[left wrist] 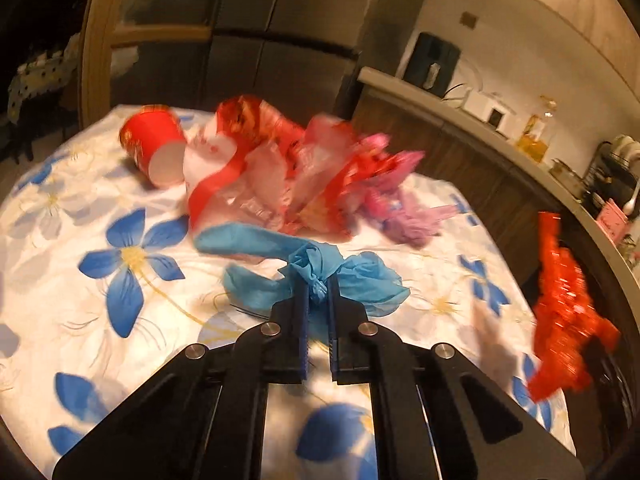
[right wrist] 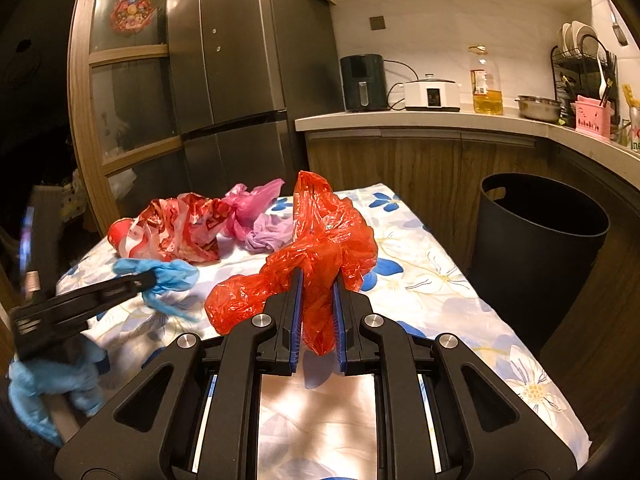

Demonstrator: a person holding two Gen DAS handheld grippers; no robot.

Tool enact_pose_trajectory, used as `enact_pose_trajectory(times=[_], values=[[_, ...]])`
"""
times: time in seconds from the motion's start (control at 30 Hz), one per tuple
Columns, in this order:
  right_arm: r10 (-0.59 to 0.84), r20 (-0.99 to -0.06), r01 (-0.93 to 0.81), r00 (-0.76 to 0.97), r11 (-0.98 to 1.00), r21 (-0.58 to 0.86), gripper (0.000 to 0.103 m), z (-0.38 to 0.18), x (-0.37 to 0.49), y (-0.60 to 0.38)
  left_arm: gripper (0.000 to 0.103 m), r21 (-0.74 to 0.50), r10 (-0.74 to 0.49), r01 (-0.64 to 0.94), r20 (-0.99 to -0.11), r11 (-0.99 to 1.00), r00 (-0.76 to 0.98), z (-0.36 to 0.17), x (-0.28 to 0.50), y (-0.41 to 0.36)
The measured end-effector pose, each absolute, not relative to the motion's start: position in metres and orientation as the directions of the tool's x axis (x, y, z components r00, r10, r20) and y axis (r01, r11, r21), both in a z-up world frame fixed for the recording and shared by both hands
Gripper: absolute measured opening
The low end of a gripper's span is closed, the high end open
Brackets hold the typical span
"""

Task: Collect trash
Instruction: 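Carry the red bag and blue glove over the black bin with both tools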

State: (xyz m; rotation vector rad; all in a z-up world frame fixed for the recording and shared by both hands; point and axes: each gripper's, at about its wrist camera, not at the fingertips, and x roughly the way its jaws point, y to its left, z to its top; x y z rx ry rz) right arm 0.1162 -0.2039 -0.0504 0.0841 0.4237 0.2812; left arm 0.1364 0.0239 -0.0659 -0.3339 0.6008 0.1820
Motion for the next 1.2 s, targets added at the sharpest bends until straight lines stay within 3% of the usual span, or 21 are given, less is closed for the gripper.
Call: enact_pose_trajectory(times=[0.4, 1.2], values=[[0.22, -0.358, -0.18, 0.908, 0.973, 0.141, 0.013, -0.038, 0.115, -0.243, 0.007, -0.172, 0.012, -0.116, -0.513, 0.978, 0.858, -0.026, 0.143, -0.038], [-0.055, -0.288, 0.1, 0.956, 0.985, 0.143, 0.013, -0.005, 0.158, -0.393, 0.007, -0.091, -0.289, 0.276, -0.391, 0.957, 0.874, 0.023, 0.217, -0.223]])
